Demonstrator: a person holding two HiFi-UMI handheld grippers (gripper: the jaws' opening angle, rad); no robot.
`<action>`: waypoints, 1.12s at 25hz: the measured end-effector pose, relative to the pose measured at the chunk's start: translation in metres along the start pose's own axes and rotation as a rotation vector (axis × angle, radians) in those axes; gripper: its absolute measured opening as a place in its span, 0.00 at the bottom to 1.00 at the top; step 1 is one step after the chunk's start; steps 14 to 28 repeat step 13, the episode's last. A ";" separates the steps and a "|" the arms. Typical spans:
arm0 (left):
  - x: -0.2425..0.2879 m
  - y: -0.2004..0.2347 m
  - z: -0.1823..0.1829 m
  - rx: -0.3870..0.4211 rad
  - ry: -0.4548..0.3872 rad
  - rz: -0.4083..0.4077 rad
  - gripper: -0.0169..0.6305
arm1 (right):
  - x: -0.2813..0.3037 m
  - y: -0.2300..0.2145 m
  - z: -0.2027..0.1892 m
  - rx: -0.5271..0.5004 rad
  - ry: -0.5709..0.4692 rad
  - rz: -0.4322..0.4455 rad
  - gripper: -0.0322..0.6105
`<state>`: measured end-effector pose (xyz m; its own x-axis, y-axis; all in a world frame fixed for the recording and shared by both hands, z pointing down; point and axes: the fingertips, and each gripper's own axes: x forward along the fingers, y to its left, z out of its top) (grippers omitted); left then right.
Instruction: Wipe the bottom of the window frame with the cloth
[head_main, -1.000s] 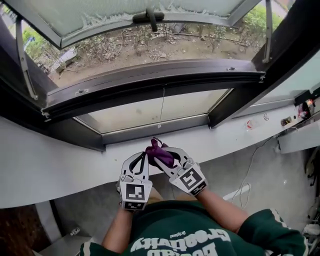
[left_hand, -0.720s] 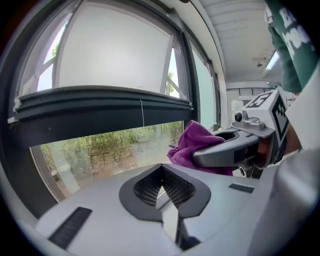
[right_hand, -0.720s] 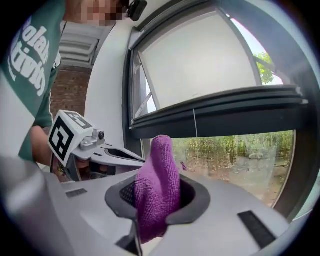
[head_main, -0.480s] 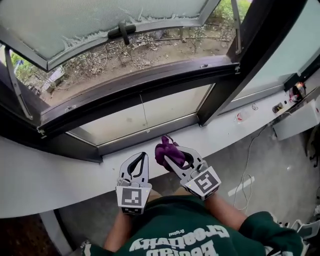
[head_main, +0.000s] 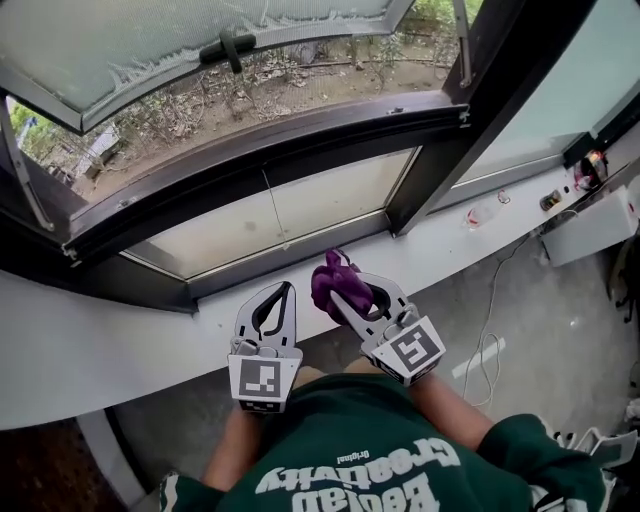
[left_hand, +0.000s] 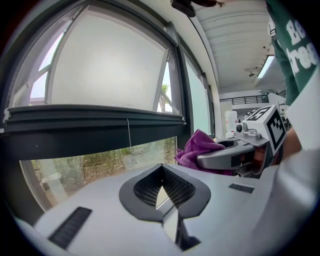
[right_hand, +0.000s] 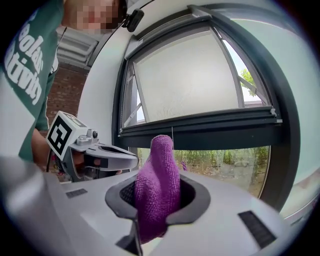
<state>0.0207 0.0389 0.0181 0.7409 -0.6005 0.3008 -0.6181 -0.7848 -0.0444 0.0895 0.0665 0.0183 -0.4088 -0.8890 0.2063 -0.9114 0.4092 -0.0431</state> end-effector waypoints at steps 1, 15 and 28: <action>0.001 0.000 0.000 0.005 0.004 0.000 0.04 | 0.001 0.001 0.001 -0.004 -0.001 0.002 0.20; 0.001 0.011 -0.005 0.006 0.029 0.027 0.04 | 0.013 0.009 0.003 -0.040 0.033 0.029 0.20; 0.001 0.011 -0.005 0.006 0.029 0.027 0.04 | 0.013 0.009 0.003 -0.040 0.033 0.029 0.20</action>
